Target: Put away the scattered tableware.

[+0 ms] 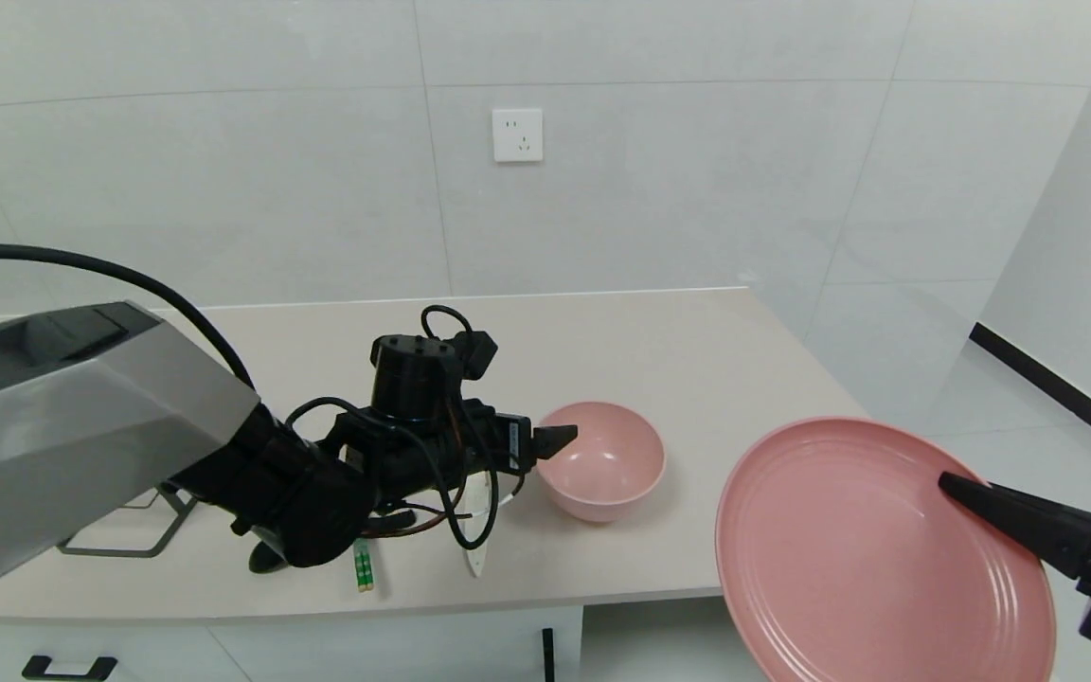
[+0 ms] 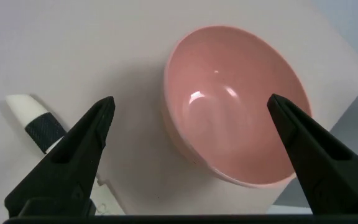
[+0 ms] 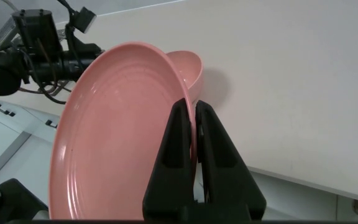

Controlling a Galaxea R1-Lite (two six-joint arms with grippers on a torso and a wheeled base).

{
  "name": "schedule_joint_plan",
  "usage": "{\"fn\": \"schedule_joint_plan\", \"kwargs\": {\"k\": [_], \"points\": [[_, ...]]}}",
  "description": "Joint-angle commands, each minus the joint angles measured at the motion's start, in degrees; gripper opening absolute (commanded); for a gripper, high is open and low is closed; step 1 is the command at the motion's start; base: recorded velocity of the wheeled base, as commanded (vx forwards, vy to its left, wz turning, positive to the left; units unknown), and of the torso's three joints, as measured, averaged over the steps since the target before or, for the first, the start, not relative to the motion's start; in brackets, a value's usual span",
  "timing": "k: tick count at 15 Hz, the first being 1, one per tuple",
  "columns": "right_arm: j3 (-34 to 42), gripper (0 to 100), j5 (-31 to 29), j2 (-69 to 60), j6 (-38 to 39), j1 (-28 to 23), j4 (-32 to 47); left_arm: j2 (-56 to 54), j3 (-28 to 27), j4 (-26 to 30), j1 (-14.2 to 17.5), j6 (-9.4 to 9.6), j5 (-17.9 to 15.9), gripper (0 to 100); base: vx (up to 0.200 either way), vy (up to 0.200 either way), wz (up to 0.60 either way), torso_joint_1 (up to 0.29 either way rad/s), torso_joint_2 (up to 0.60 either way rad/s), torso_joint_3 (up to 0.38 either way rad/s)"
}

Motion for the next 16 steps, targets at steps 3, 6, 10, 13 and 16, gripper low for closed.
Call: {"fn": "schedule_joint_plan", "kwargs": {"k": [3,6,10,13,16], "points": [[0.04,0,0.04,-0.10,0.01,0.01,-0.03,4.48,-2.12,-0.13,0.05,-0.10,0.05,100,0.000,0.000,0.00,0.000,0.00,0.000],[0.04,0,0.04,-0.10,0.01,0.01,-0.03,6.76,-5.28,-0.04,-0.04,-0.19,1.28,100,0.000,0.000,0.00,0.000,0.00,0.000],[-0.14,0,0.04,0.16,0.01,0.01,-0.03,8.52,-7.04,0.04,-0.39,-0.10,1.63,100,0.000,0.000,0.00,0.000,0.00,0.000],[-0.05,0,0.04,0.25,0.01,0.01,-0.03,8.61,-7.04,1.01,-0.39,-0.10,1.72,100,0.000,0.000,0.00,0.000,0.00,0.000],[0.04,0,0.04,0.95,0.01,0.01,-0.03,8.87,-7.48,2.59,-0.56,-0.01,1.72,100,0.000,0.000,0.00,0.000,0.00,0.000]]}}
